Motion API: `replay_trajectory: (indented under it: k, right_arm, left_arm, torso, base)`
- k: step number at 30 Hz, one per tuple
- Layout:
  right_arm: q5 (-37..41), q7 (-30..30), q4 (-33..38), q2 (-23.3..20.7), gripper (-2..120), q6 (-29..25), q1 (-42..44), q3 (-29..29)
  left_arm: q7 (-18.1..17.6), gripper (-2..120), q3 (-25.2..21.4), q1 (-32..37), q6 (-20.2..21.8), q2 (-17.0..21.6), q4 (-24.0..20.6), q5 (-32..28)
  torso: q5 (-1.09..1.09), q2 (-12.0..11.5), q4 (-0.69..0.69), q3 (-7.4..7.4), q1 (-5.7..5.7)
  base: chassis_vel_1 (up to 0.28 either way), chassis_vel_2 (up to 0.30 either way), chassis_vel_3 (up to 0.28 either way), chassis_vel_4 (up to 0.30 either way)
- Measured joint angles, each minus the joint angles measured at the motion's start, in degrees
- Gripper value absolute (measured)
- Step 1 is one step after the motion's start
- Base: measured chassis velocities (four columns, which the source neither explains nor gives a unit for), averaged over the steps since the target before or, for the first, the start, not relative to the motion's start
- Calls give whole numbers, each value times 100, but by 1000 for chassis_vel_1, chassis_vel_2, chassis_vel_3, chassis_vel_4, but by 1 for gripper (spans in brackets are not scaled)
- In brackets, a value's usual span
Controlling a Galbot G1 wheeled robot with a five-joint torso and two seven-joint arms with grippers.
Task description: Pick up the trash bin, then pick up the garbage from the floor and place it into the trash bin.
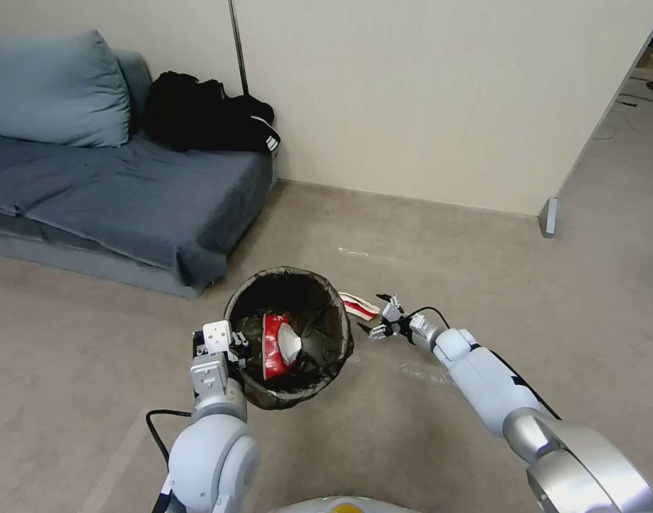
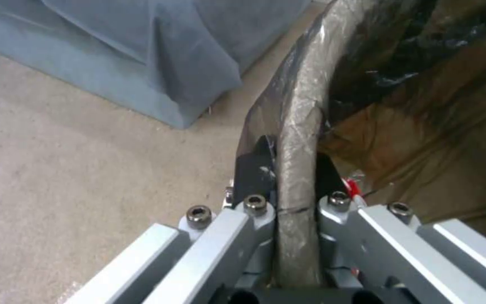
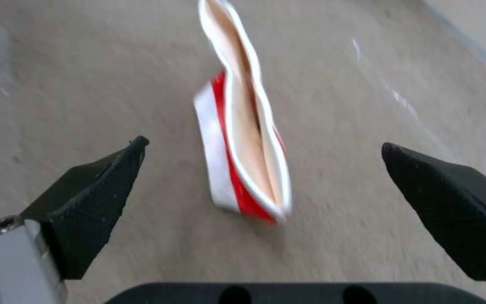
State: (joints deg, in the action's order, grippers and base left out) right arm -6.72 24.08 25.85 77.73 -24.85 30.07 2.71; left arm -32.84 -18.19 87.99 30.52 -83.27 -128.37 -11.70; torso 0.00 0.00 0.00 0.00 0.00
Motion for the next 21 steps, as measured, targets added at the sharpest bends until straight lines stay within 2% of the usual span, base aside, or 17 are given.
replay_trajectory:
  k: [6,13,21]
  right_arm:
    - [24,-157,-414,150,100,243,-165,98]
    - [26,-186,-809,300,100,265,-350,119]
    - [0,-235,-831,405,100,238,-450,103]
  left_arm:
    - [0,0,7,58,-23,-26,-14,63]
    - [0,0,-11,122,-50,-34,-59,94]
    - [0,0,-11,132,-62,-46,-60,110]
  torso:
    - [0,0,1,0,0]
    - [0,0,0,0,0]
    - [0,0,1,0,0]
  base:
    - [0,0,0,0]
    - [0,0,0,0]
    - [0,0,0,0]
